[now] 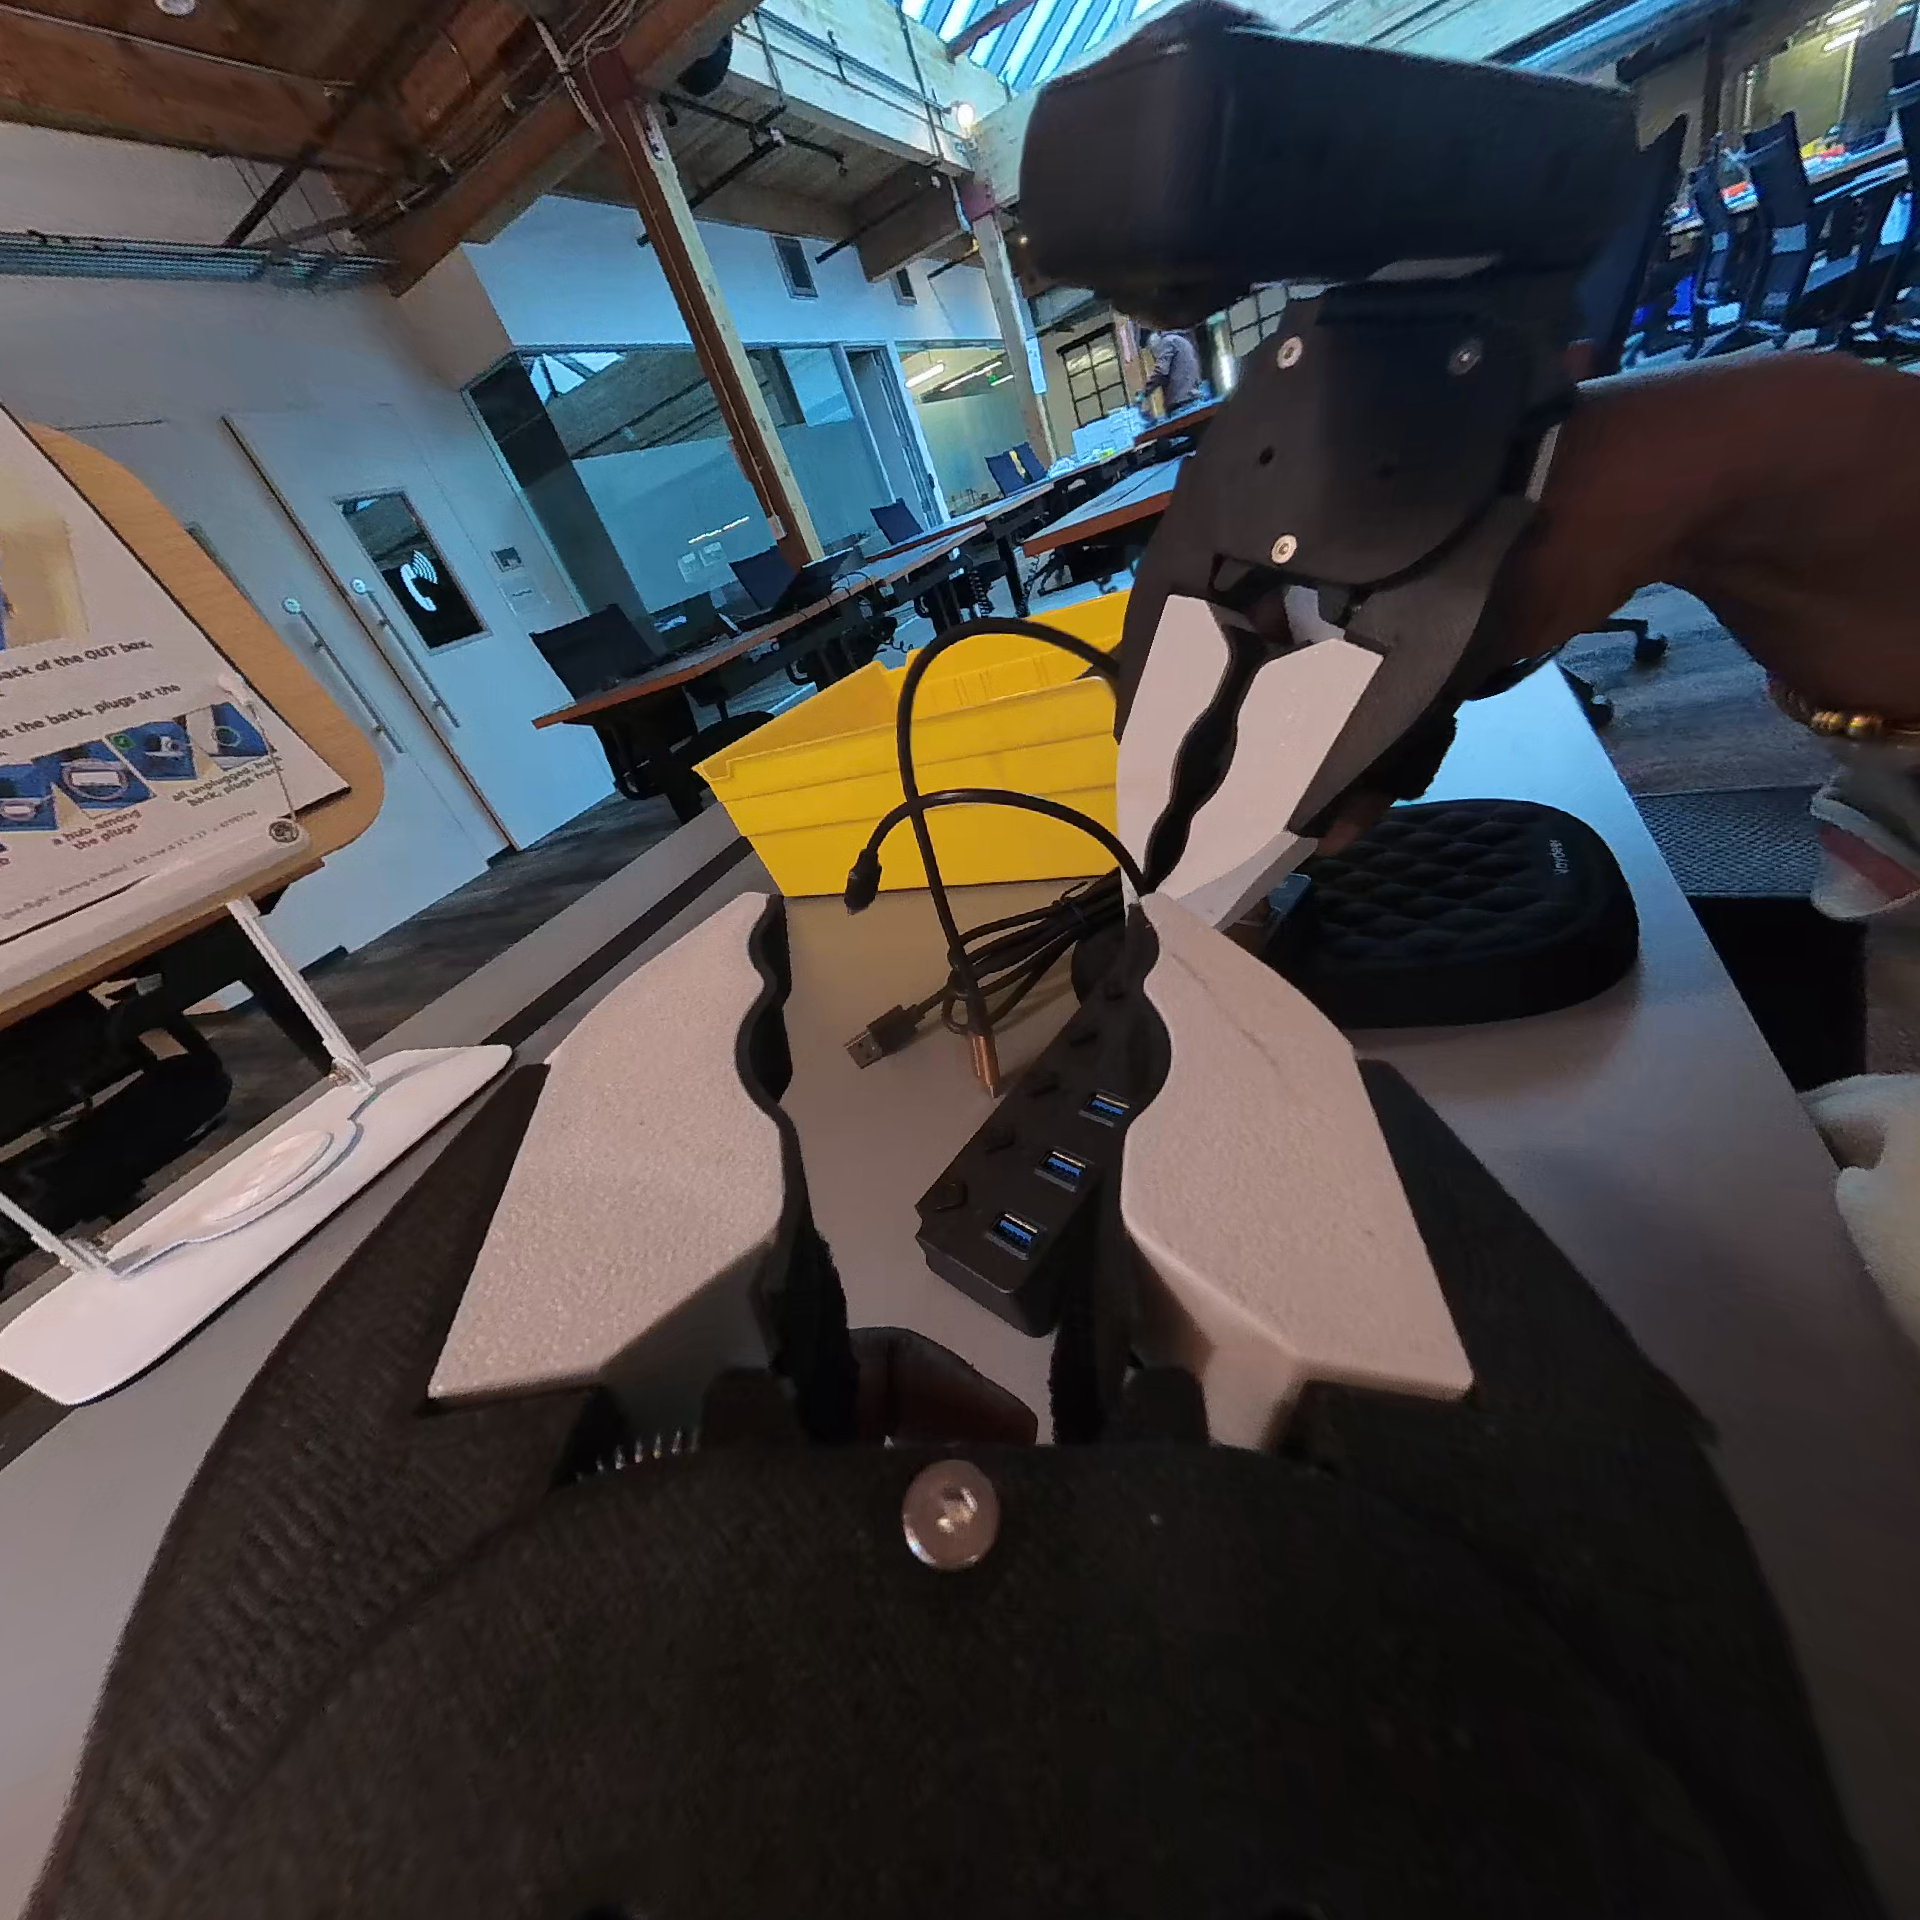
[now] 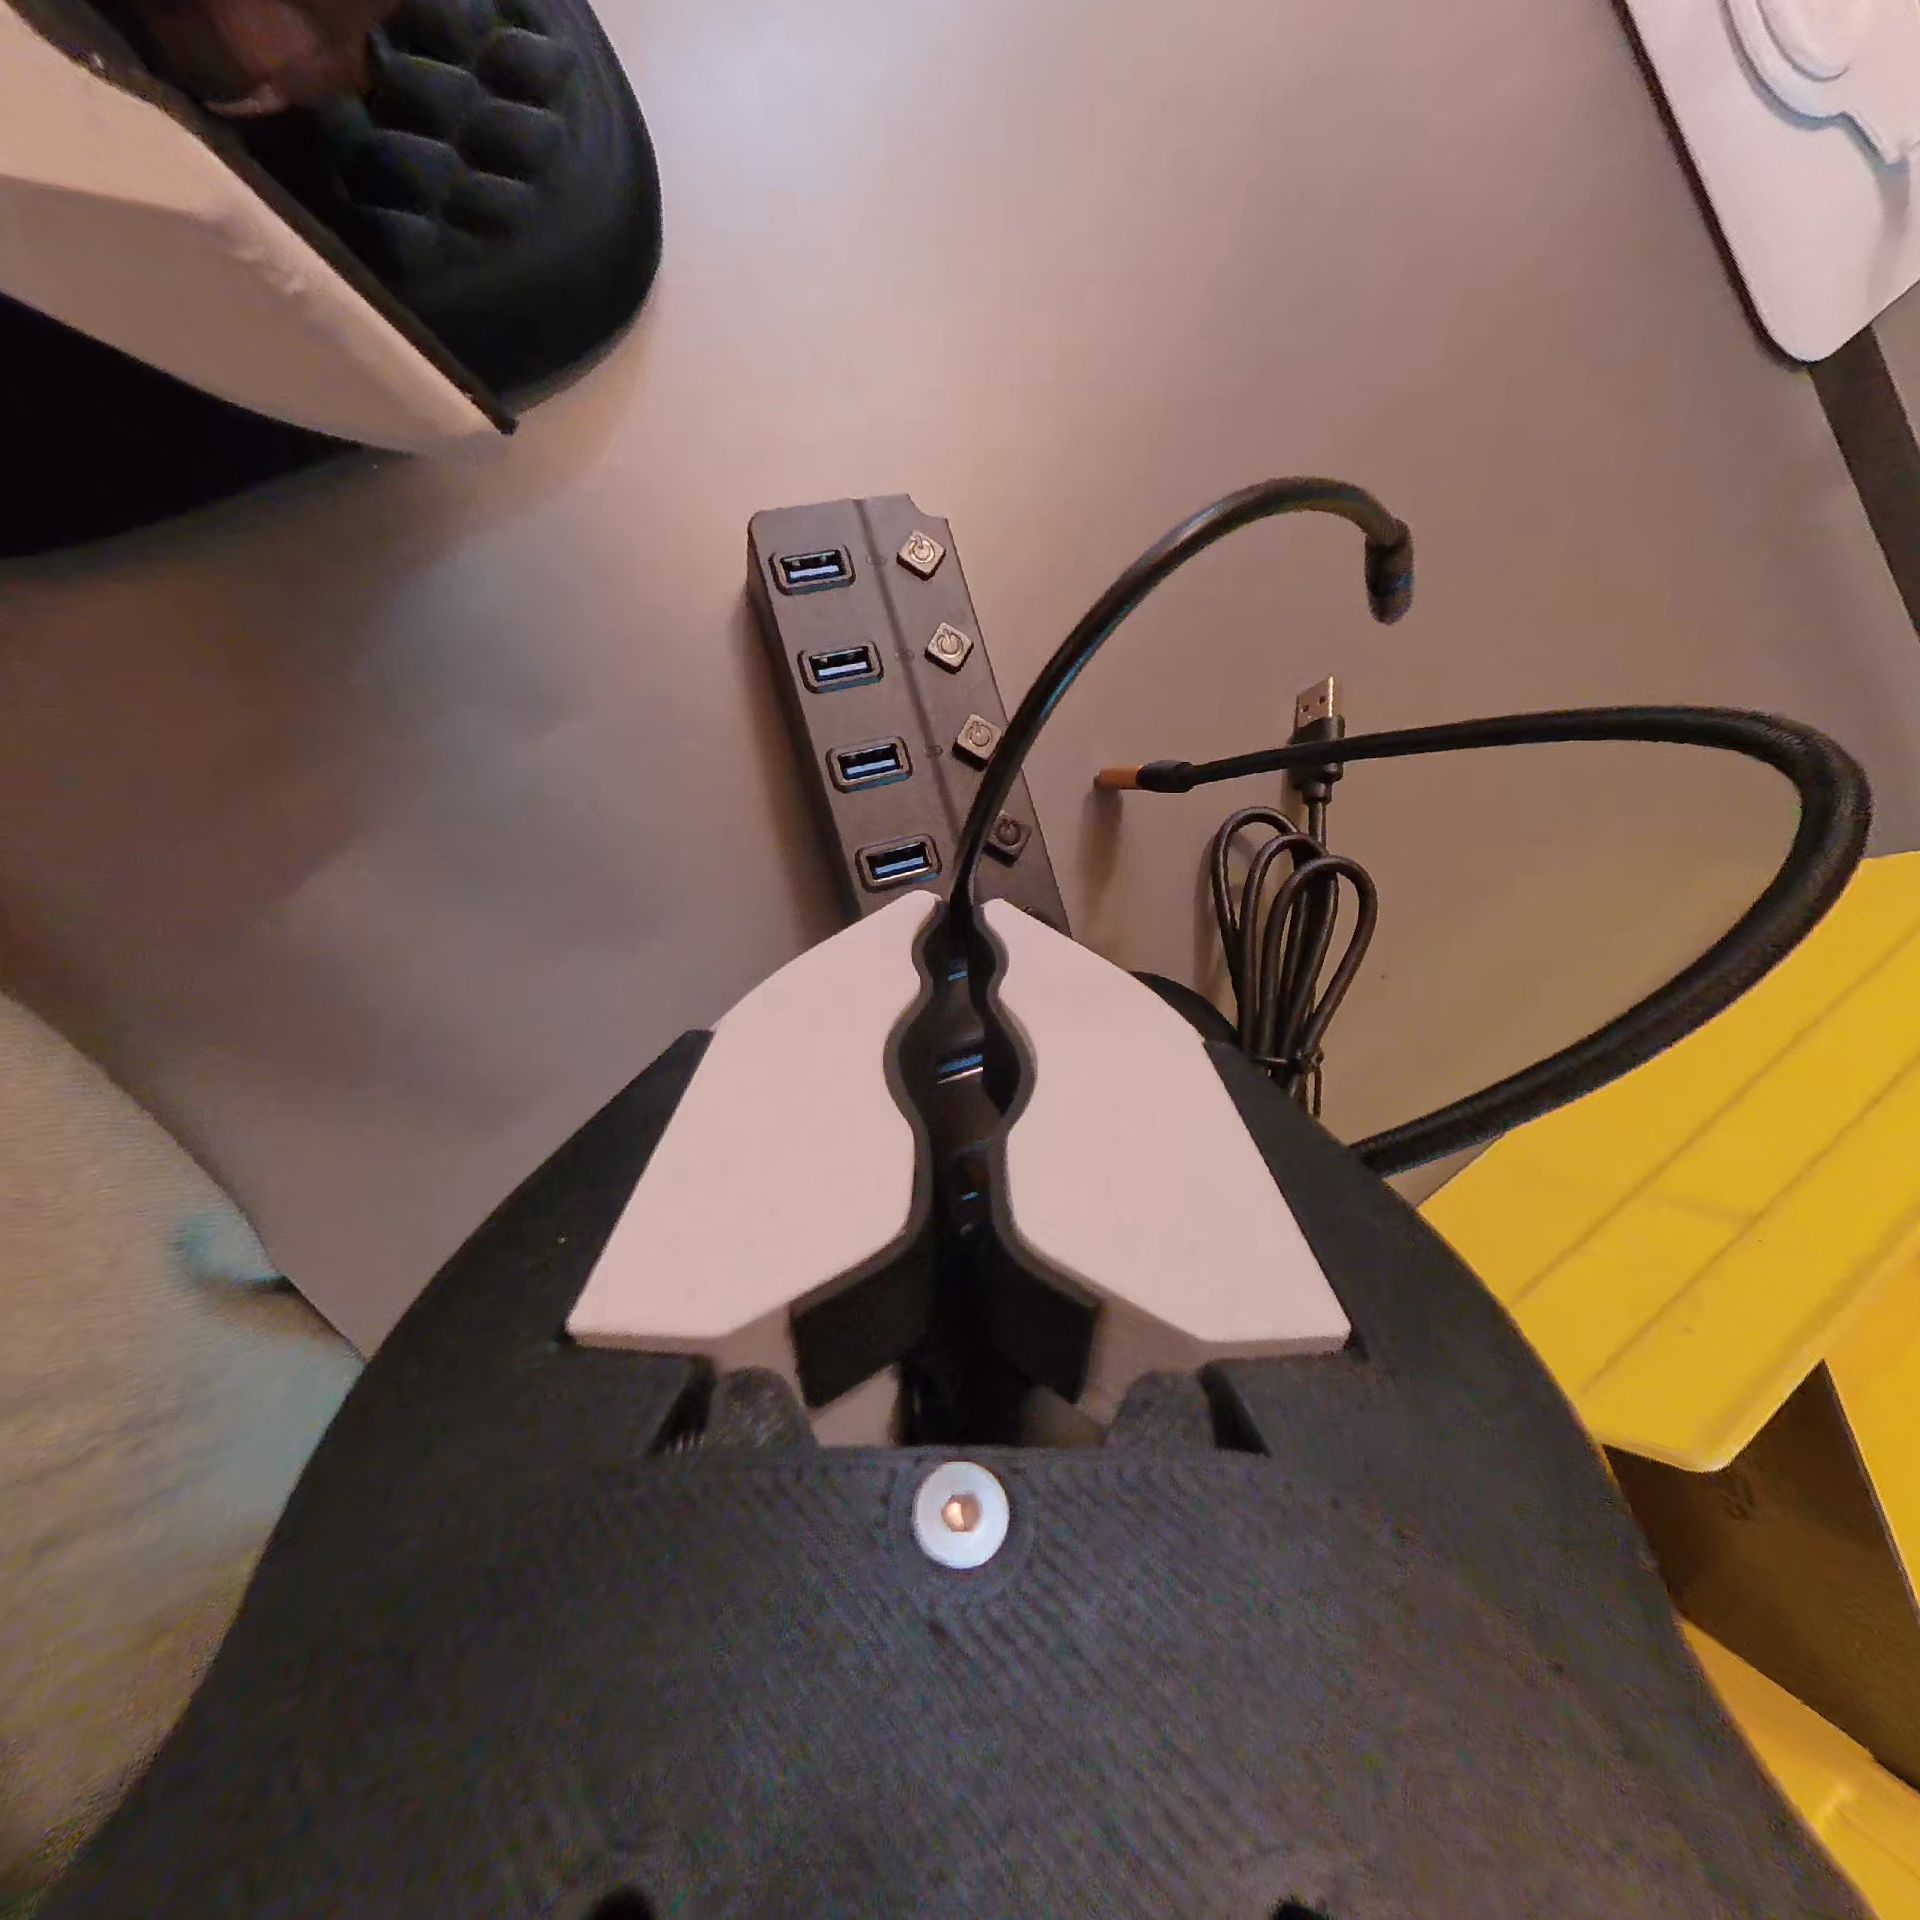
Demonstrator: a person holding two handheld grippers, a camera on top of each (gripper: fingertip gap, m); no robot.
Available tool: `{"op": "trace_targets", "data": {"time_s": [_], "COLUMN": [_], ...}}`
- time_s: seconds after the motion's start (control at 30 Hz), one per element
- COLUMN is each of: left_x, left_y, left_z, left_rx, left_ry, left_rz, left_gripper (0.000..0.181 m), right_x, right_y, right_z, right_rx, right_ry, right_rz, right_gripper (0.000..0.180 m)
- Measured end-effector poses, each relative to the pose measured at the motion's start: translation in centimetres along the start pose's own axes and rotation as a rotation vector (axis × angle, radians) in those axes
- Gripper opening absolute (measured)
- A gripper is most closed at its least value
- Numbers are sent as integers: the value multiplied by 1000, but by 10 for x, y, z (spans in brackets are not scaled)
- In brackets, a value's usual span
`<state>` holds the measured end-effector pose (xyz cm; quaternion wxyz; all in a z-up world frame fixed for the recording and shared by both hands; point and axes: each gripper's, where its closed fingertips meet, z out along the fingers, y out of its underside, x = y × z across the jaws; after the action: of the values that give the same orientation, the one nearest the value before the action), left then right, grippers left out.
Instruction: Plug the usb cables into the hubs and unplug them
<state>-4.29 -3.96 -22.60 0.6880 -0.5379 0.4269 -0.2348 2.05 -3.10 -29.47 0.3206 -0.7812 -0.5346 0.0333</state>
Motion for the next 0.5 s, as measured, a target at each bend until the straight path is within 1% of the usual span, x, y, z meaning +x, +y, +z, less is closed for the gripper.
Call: {"op": "trace_targets", "data": {"time_s": [0.1,0.13,0.2,0.27,0.37,0.43,0.5], "left_x": [0,1,1,-4,-19,-31,-40], "left_y": [-4,-7,-15,-22,-29,-35,-43], "left_z": [-1,-2,-5,-8,-14,-20,-28], "left_rx": [23,45,106,152,214,273,350], "left_ry": [3,12,33,28,-32,-89,-115], "left_rz": [-5,-19,-79,-142,-209,-262,-305], "left_gripper": [62,62,65,68,70,76,80], "right_x": [-2,-5,-12,-5,9,20,20], "right_y": [-1,0,2,-3,6,20,35], "right_z": [-4,-8,-24,-48,-78,-79,-68], "right_rx": [87,135,245,389,553,584,543], "right_ry": [-40,-73,-179,-196,-190,-159,-180], "right_rz": [-69,-75,-141,-165,-162,-172,-176], "right_gripper": [4,8,31,43,69,90,107]}}
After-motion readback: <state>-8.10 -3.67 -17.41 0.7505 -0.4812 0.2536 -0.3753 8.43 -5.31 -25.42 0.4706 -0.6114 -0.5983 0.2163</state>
